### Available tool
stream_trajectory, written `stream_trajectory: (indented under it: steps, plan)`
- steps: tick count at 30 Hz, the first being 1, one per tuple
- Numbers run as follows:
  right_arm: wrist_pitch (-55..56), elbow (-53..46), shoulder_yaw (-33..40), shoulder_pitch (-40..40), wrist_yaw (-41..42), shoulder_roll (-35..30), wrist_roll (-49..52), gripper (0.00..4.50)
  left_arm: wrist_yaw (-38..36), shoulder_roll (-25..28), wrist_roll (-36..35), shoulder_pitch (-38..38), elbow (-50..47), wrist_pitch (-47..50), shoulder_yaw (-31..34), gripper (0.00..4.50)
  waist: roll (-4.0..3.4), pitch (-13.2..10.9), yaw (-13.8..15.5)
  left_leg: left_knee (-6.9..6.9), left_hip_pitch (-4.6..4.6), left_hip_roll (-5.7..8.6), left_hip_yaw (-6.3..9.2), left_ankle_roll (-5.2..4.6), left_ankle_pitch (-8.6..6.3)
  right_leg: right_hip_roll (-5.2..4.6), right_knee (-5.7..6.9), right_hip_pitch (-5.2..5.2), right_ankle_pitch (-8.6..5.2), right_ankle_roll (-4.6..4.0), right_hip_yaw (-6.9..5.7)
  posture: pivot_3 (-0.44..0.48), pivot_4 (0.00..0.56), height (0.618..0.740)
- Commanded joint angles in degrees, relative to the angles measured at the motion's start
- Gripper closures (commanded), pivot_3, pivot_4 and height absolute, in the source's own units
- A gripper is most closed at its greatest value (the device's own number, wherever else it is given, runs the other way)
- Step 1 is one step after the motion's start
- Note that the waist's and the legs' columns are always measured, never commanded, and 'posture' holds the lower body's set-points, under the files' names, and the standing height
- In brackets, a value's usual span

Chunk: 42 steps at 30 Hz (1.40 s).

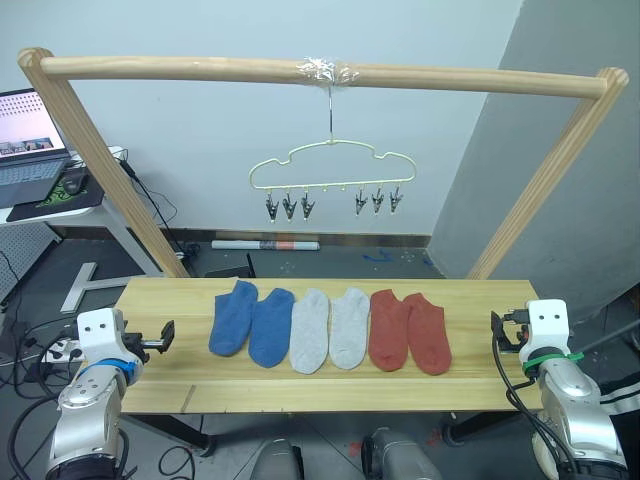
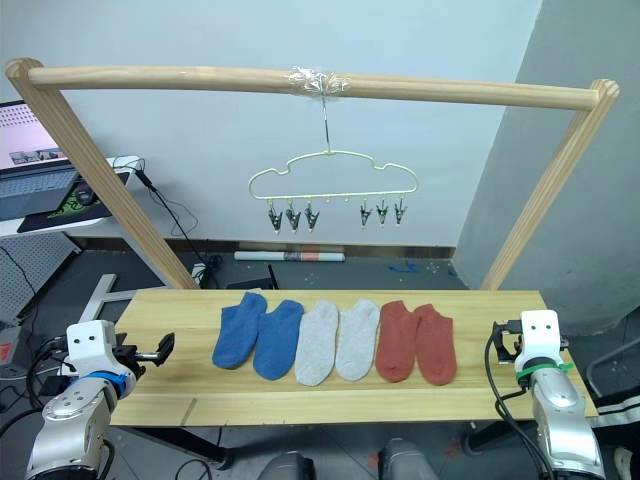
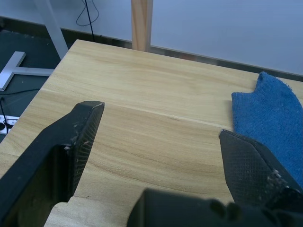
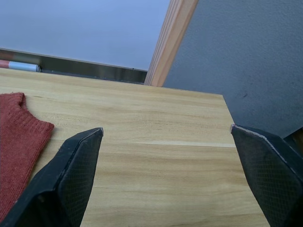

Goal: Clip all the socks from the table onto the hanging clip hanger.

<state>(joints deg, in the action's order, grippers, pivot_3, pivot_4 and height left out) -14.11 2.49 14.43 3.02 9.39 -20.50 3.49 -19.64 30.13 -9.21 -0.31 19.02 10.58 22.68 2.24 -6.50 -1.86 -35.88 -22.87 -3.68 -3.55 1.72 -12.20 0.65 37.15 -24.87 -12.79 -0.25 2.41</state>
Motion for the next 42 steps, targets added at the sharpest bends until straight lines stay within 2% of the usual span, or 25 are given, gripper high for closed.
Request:
stream_trajectory:
  steps: [1, 16, 21, 24, 30, 33, 38, 42]
  plan:
    - [0.6, -1.8, 1.0, -0.5, -0.4, -0.8, -0.1, 0.0, 0.0, 1.2, -0.8, -0.5, -0.8, -1.5, 1.4, 0.03, 0.0, 0.0, 0.0, 0.0, 0.0, 0.0, 0.0, 0.0, 0.0, 0.0, 0.0, 0.0, 0.0, 0.0, 0.0, 0.014, 0.105, 0.74]
    - [0.6, -2.4, 0.4, -0.5, 0.3, -0.8, -0.2, 0.0, -0.1, 1.3, -2.7, 1.3, -4.1, -1.5, 3.4, 0.03, 0.0, 0.0, 0.0, 0.0, 0.01, 0.0, 0.0, 0.0, 0.0, 0.0, 0.01, 0.0, 0.0, 0.0, 0.0, 0.016, 0.112, 0.74]
    - [1.1, -2.3, -0.7, -2.3, 2.2, -1.8, -0.3, 0.0, 0.4, -0.6, -6.3, 2.7, -14.9, 1.7, 4.2, 0.03, 0.0, -0.1, 0.1, -0.02, -0.01, -0.01, 0.01, 0.0, 0.0, -0.03, 0.0, 0.01, 0.0, 0.0, 0.03, 0.025, 0.132, 0.74]
    - [1.3, -4.4, -2.3, -3.3, 4.7, -2.8, 0.1, 0.0, 0.7, -2.5, -7.9, 2.7, -22.0, 2.5, 2.7, 0.03, -0.02, -0.1, 0.1, -0.06, 0.0, -0.01, 0.01, 0.0, 0.0, -0.05, -0.01, 0.04, 0.0, 0.0, 0.06, 0.024, 0.14, 0.74]
    - [1.5, -8.2, -6.1, -4.8, 10.8, -3.6, 1.7, 0.0, -0.3, -3.8, -8.6, 1.6, -27.7, 5.0, -0.3, 0.03, -0.06, -0.6, 0.1, -0.06, 0.18, 0.0, 0.11, 0.0, 0.0, 0.11, 0.0, 0.25, 0.0, -0.01, 0.05, -0.001, 0.166, 0.74]
    - [0.4, -12.6, -11.3, -7.7, 18.1, -4.2, 4.0, 0.0, -1.2, -5.4, -9.9, -2.2, -31.3, 6.7, -4.6, 0.62, -0.06, -1.3, 0.1, -0.06, 0.17, 0.0, 0.15, -0.01, 0.01, 0.18, -0.01, 0.27, -0.01, -0.01, 0.07, -0.011, 0.175, 0.74]
    - [-3.2, -18.2, -16.4, -12.2, 22.9, -2.4, 8.1, 0.0, -0.9, -7.2, -9.1, -8.5, -31.3, 9.5, -9.4, 2.19, -0.03, -2.3, 0.0, -0.18, 0.18, 0.04, 0.19, -0.04, 0.03, 0.26, -0.04, 0.41, 0.0, 0.01, 0.05, -0.041, 0.19, 0.74]
    - [-4.9, -18.5, -18.2, -14.8, 22.6, -0.6, 8.6, 0.0, -1.3, -7.9, -7.6, -11.1, -29.9, 8.8, -12.2, 2.19, -0.02, -2.3, 0.0, -0.1, 0.14, 0.06, 0.17, -0.04, 0.01, 0.26, -0.1, 0.42, -0.04, 0.11, 0.04, -0.048, 0.192, 0.74]
